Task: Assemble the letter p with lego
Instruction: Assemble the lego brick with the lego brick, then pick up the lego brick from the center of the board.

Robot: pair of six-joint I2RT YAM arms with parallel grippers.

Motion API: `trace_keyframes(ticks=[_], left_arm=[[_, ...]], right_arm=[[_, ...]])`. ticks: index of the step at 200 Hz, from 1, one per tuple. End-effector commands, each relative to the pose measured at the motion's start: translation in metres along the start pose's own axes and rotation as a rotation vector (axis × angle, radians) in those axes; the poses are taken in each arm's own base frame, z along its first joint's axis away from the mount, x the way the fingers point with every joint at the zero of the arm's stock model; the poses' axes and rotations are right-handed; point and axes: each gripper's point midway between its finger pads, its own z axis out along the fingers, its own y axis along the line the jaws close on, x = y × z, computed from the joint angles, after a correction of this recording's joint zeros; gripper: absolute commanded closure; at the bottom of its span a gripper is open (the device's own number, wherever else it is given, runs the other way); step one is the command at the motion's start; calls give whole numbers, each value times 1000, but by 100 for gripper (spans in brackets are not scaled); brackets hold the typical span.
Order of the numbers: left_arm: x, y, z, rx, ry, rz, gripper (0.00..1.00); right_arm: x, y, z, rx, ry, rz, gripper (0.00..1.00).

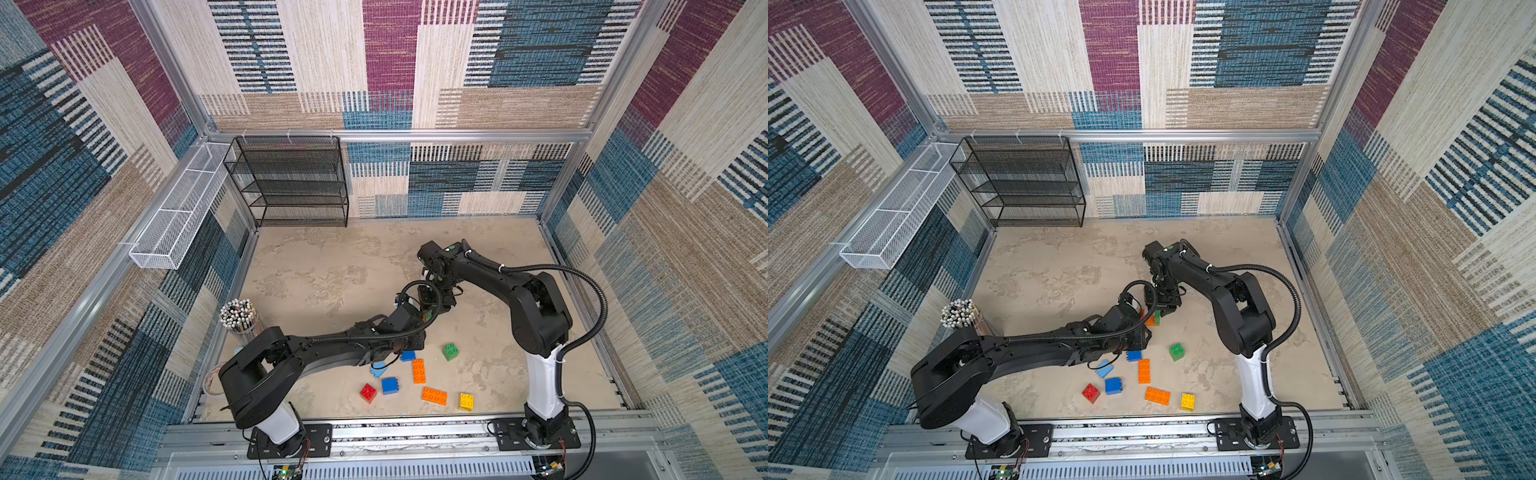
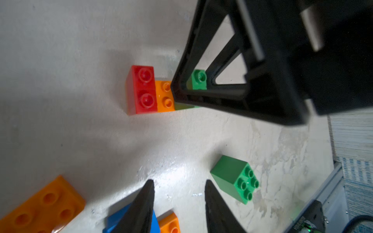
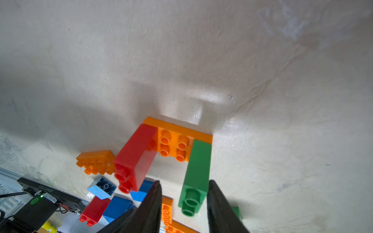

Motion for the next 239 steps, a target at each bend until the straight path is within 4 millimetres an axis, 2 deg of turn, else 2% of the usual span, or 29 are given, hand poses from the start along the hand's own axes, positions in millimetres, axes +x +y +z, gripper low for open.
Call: trace_keyframes(ticks=[1,28,45,69,96,124,149,185,202,239], left_arm=[[-4,7,-15,-26,-28,12,54],[-6,21,-45,-57,-65,23,51],[-6,36,-64,-105,-82,38,48],[-8,58,-88,-191,-81,64,44],[-15,78,-107,-194,-93,29,40],[-30,101,-125,-240,-134,4,35],[-44,114,-138,-251,-169,-13,30],[-55,127,-152,-271,-198,-28,25],[-56,132,-155,-269,-208,-43,23],[-56,140,-155,-269,-212,-67,21]], right_arm=[[-5,3,-21,10,-67,-33,56],[-1,0,-58,28,-177,-34,53],[11,-8,-71,30,-236,-28,47],[35,-9,-81,-42,-333,-49,47],[77,0,-60,-102,-342,-105,47],[117,28,-49,-147,-352,-190,40],[146,49,-38,-173,-349,-280,33],[182,40,6,-92,-263,-357,27],[195,38,20,-59,-230,-391,29],[208,27,44,8,-201,-439,34]])
